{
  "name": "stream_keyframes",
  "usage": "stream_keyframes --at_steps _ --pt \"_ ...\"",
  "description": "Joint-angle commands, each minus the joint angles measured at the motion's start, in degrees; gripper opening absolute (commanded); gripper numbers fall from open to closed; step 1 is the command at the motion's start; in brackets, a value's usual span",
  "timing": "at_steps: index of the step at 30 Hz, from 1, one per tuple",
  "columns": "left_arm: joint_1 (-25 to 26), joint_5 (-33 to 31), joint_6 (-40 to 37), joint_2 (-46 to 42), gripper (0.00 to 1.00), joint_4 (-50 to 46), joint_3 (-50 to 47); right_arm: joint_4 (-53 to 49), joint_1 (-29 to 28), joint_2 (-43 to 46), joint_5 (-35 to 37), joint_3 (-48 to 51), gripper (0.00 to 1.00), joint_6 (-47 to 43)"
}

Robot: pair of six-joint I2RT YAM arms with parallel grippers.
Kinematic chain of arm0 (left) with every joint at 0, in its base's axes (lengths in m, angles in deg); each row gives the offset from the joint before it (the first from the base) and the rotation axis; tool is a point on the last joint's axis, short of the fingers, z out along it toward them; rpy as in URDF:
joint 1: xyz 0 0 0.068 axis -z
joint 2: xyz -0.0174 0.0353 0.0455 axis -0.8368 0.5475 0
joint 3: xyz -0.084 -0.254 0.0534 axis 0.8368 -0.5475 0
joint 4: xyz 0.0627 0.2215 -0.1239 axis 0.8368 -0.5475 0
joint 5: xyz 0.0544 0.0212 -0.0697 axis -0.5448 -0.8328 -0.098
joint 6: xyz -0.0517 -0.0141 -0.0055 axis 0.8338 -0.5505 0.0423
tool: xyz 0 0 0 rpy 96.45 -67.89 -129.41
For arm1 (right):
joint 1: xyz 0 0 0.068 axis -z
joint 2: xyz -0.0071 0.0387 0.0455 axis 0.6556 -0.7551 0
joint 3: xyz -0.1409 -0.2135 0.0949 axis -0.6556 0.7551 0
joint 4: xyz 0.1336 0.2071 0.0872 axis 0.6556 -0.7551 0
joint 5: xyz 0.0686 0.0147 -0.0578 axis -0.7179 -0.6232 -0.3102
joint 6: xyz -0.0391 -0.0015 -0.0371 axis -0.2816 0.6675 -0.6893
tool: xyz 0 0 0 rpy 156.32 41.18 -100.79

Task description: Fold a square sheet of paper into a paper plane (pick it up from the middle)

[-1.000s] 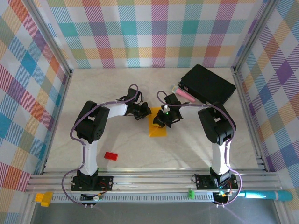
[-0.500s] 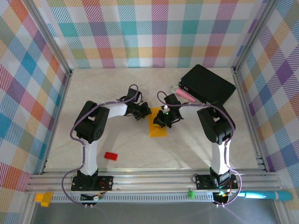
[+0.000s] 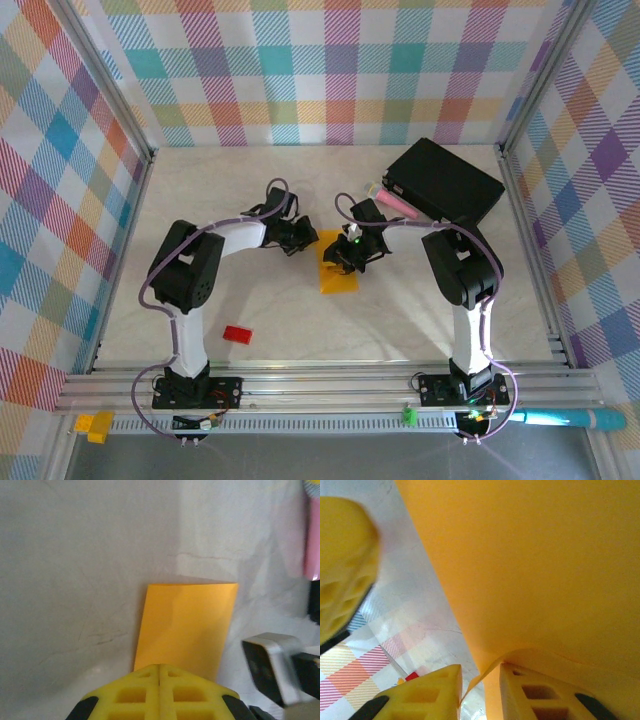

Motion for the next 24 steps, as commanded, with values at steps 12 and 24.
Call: stream_keyframes --at_steps 12,24 --pt "0.5 2.0 4.1 -9.5 0.06 6.5 -10.1 -4.7 -0.1 -3.9 4.3 1.9 0.37 -1.4" --pt "6.3 2.5 5.7 -7.9 0.0 8.8 -11.9 -7.7 -0.2 -4.2 7.4 1.5 0.12 -2.8"
